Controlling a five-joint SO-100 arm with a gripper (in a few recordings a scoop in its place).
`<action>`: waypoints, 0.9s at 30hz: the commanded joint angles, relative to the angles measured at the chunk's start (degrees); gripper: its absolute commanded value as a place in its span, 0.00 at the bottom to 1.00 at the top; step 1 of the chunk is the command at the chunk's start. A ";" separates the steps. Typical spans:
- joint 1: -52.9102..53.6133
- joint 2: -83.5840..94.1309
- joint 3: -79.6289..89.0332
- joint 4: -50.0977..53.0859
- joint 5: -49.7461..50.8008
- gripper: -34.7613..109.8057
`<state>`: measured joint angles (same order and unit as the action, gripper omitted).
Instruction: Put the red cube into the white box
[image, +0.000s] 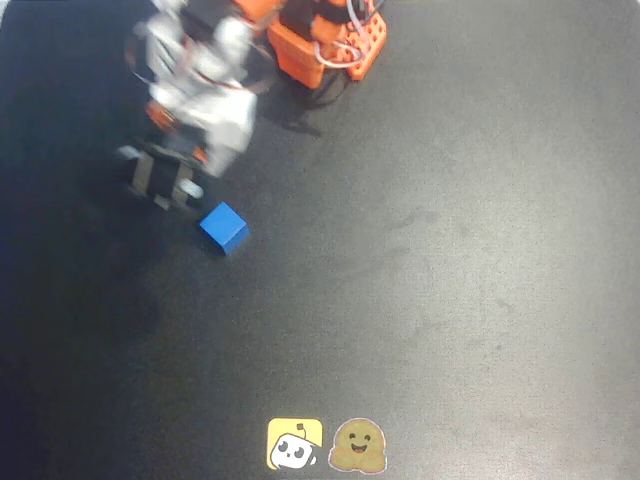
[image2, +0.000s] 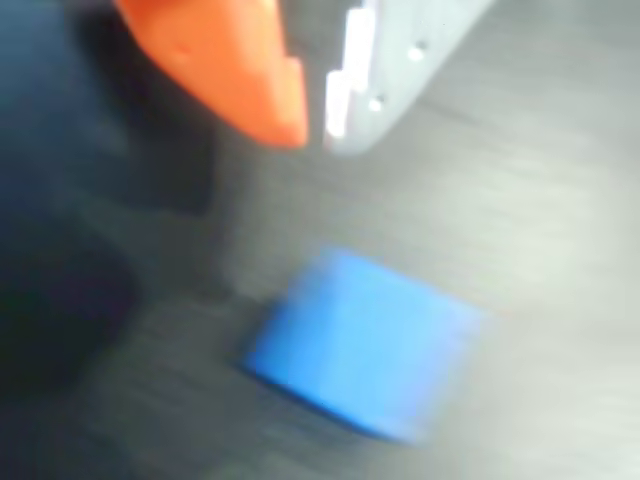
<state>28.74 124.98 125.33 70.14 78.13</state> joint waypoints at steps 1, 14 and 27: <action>-7.82 2.11 0.18 -0.70 5.01 0.24; -22.94 21.97 16.44 -0.70 7.82 0.24; -24.61 58.18 39.46 5.89 6.24 0.24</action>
<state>5.01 174.64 161.72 74.09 84.64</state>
